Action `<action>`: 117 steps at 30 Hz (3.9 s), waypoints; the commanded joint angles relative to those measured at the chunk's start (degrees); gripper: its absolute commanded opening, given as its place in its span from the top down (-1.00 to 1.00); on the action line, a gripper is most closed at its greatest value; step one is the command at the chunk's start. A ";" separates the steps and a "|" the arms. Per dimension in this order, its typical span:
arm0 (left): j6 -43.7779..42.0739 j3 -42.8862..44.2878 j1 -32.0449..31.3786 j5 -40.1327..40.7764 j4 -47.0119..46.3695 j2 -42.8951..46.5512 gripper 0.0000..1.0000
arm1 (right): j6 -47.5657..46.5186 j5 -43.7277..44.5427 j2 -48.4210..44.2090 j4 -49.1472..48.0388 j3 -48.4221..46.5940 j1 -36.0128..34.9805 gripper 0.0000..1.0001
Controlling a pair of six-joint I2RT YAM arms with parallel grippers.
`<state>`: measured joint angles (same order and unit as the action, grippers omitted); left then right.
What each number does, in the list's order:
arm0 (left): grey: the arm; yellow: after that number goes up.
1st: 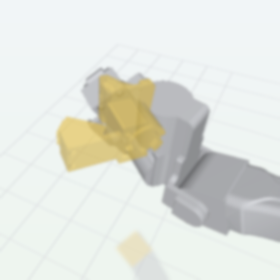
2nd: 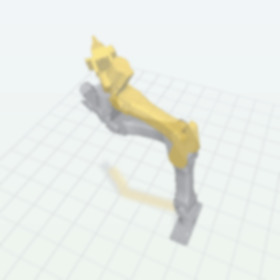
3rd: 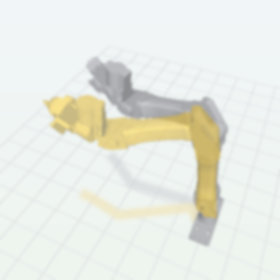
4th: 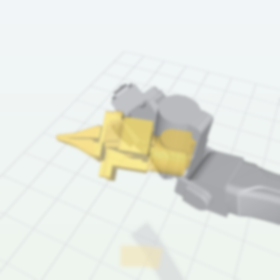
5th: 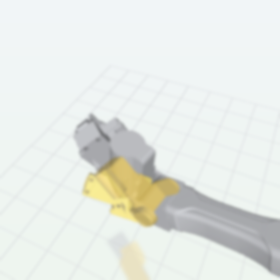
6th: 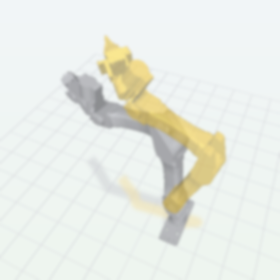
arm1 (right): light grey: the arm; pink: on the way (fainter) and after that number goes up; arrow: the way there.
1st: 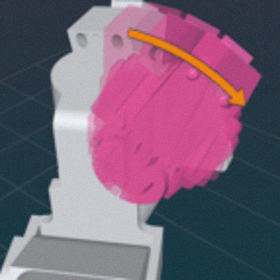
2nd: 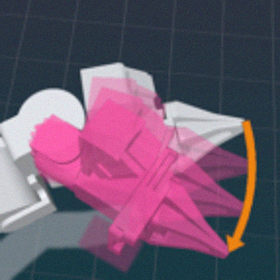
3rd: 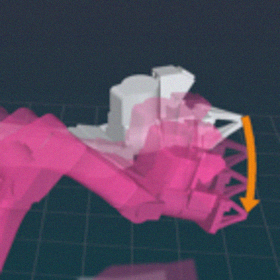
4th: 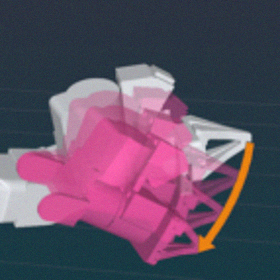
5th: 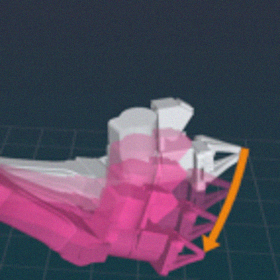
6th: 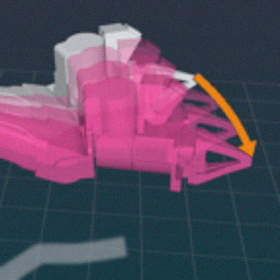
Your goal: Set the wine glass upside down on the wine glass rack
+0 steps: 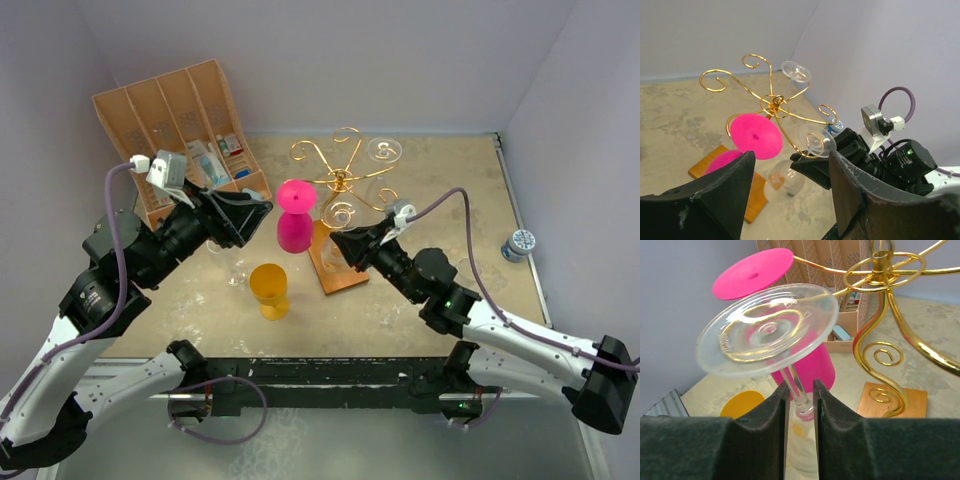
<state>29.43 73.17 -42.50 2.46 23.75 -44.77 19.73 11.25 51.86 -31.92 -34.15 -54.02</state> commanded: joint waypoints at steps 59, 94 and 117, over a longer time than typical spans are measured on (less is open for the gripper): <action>-1.61 -0.90 -0.11 4.53 5.62 5.03 -0.20 | 36.43 34.46 -2.71 79.10 -27.18 22.20 -0.01; -2.59 -1.04 -0.07 6.53 6.06 4.26 -0.20 | 61.80 34.77 -8.26 88.89 -19.74 22.31 0.09; -1.93 1.12 -0.12 5.33 5.68 2.95 -0.20 | 58.50 34.81 -8.03 88.52 -24.06 22.29 1.00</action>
<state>27.86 71.68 -42.50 8.34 31.42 -41.25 79.00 44.36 44.23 56.49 -55.18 -31.81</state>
